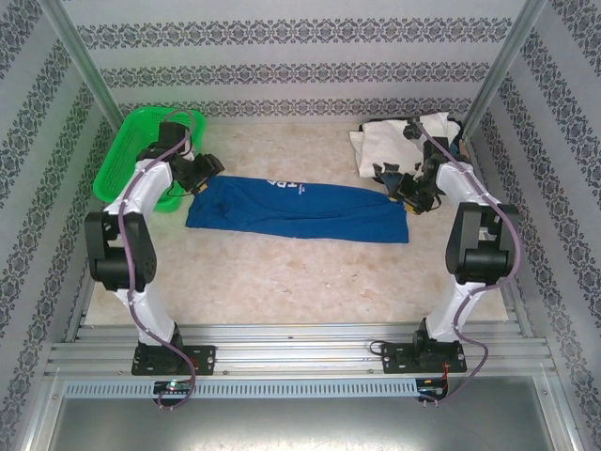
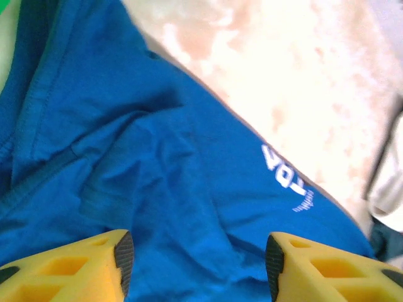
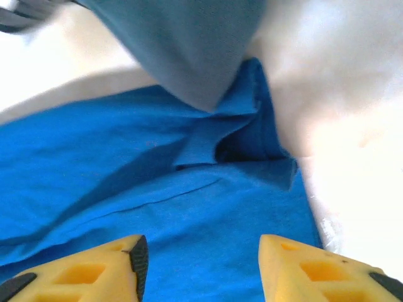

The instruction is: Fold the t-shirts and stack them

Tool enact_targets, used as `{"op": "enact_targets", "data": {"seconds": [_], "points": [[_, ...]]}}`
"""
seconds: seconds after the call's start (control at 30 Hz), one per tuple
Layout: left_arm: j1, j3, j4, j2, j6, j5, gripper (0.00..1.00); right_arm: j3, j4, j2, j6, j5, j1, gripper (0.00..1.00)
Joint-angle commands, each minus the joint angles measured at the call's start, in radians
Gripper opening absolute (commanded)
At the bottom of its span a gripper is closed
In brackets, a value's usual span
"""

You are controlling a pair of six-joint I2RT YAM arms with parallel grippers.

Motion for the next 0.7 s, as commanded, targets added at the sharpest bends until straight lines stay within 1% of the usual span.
{"op": "enact_targets", "data": {"seconds": [0.0,0.1,0.17,0.3,0.43,0.67], "points": [[0.019,-0.097,0.029,-0.085,-0.045,0.055,0.6,-0.071,0.067,-0.158,-0.023,-0.089,-0.008,0.63],[0.03,-0.182,0.05,-0.096,-0.055,0.056,0.6,-0.178,0.13,-0.277,-0.026,-0.125,-0.007,0.77],[0.038,-0.234,0.113,-0.094,-0.092,0.068,0.6,-0.242,0.159,-0.338,-0.028,-0.149,-0.006,0.81],[0.045,-0.257,0.194,-0.046,-0.15,0.067,0.6,-0.333,0.191,-0.409,-0.027,-0.182,-0.008,0.84],[0.048,-0.293,0.308,0.0,-0.257,0.071,0.6,-0.408,0.233,-0.466,-0.013,-0.201,-0.008,0.85],[0.044,-0.352,0.478,0.054,-0.417,0.072,0.59,-0.422,0.226,-0.473,-0.031,-0.207,-0.009,0.86]]}}
